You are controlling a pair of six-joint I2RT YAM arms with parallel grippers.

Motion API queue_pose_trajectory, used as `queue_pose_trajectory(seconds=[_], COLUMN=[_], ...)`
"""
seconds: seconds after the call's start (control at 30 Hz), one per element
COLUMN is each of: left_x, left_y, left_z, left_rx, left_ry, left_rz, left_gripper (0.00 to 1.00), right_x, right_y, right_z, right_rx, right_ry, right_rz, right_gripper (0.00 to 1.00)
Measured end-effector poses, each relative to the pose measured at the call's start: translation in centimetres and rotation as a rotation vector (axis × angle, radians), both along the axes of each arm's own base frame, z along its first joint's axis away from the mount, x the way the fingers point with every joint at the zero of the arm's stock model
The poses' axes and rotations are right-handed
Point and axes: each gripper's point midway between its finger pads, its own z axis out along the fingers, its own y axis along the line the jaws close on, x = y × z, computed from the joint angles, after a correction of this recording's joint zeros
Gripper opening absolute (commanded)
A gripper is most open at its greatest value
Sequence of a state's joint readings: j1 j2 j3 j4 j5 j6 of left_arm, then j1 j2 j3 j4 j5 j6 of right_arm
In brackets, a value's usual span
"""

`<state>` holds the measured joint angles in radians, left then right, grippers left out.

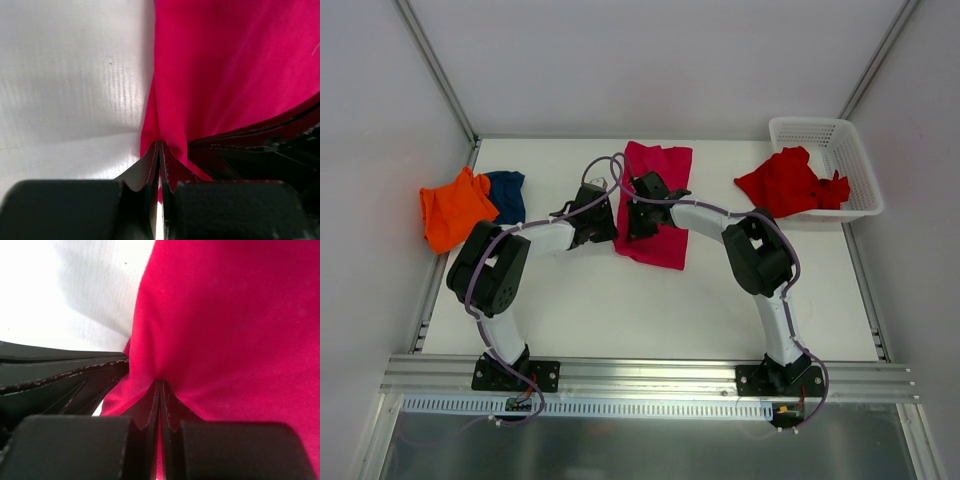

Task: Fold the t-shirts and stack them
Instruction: Fold the tshirt

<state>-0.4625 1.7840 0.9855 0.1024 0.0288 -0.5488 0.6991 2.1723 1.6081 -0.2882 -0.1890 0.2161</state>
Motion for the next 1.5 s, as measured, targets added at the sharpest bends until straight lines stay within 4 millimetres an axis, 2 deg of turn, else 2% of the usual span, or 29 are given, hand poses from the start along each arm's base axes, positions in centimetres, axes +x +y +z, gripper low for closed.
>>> queue_pose_trajectory(seconds=[0.27, 0.4, 0.63, 0.8, 0.93, 1.1, 1.2, 1.5], left_x=[-0.5, -1.8, -4.3, -7.1, -8.7, -8.9, -8.8, -8.2], left_y=[-1.0, -1.1, -0.9, -0.8, -0.6, -0.6, -0.5, -0.8], left_z=[-0.2, -1.0, -0.6, -1.0, 0.0, 1.8, 2.0, -0.2], left_rx=[-0.070, -0.104, -0.150, -0.157, -0.171, -0.193, -0.192, -0.158], left_ry=[0.000, 0.020, 0.010, 0.038, 0.020, -0.028, -0.037, 0.026], left_rz=[-0.017, -0.031, -0.044, -0.062, -0.077, -0.082, -0.078, -0.072], left_gripper=[0.00, 0.00, 0.00, 0.00, 0.00, 0.00, 0.00, 0.00], right_x=[-0.3, -0.3, -0.6, -0.6, -0.6, -0.6, -0.6, -0.6], right_y=[-0.2, -0.2, -0.2, -0.1, -0.1, 0.0, 0.0, 0.2], right_z=[-0.5, -0.5, -0.6, -0.6, -0.7, -0.7, -0.7, -0.8], right_rx=[-0.003, -0.004, -0.006, -0.012, -0.011, -0.011, -0.012, -0.014], right_ry=[0.016, 0.025, 0.039, 0.039, 0.042, 0.043, 0.042, 0.039], right_rz=[-0.016, -0.027, -0.046, -0.061, -0.070, -0.078, -0.080, -0.081], right_gripper=[0.01, 0.01, 0.01, 0.00, 0.01, 0.00, 0.01, 0.01])
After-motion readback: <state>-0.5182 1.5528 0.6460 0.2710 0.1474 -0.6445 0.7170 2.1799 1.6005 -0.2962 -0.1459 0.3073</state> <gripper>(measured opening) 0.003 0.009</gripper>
